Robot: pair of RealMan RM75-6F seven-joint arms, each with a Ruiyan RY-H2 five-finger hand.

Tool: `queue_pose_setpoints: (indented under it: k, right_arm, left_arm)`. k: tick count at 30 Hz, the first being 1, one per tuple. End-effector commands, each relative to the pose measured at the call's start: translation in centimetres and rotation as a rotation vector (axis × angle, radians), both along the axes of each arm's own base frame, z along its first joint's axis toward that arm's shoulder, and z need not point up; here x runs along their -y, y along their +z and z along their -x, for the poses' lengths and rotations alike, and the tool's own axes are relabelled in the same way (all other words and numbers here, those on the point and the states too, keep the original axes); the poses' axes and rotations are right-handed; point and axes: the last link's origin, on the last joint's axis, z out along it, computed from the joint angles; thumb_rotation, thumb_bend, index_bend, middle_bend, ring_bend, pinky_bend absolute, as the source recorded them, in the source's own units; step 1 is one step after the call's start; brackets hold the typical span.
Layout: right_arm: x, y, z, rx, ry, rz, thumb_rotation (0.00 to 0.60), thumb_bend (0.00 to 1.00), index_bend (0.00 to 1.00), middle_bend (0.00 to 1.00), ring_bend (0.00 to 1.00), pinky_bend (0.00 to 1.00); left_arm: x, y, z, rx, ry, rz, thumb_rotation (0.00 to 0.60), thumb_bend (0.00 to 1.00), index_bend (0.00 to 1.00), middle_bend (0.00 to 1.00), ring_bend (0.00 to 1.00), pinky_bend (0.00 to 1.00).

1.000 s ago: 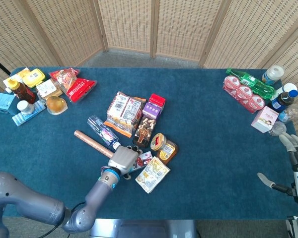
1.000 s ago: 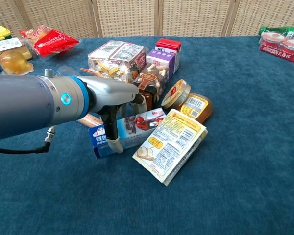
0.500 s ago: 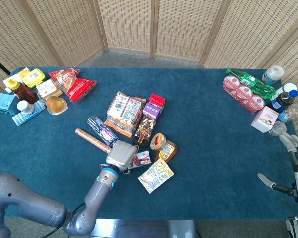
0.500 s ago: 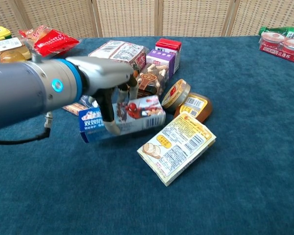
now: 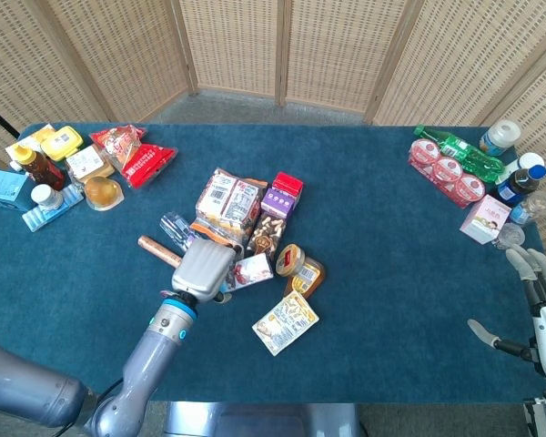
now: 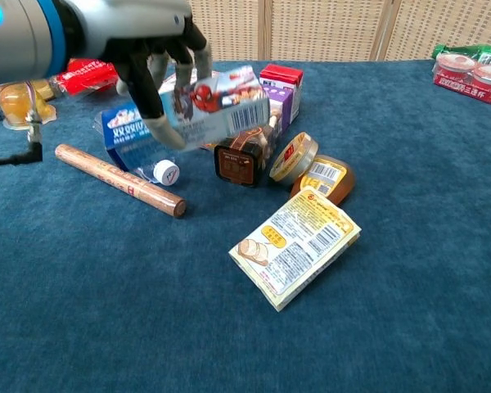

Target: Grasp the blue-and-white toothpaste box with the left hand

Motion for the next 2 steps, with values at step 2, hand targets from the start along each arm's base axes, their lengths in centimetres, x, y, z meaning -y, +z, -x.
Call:
queue_pose_setpoints:
  k: [2]
  right_arm:
    - [-0.03, -0.03, -0.02, 0.001, 0.001, -0.001, 0.6, 0.0, 0.0, 0.0, 0.0, 0.0]
  left_arm:
    - [-0.08, 0.91, -0.23, 0.004, -0.005, -0.022, 0.6, 0.06, 0.63, 0.65, 0.66, 0.67]
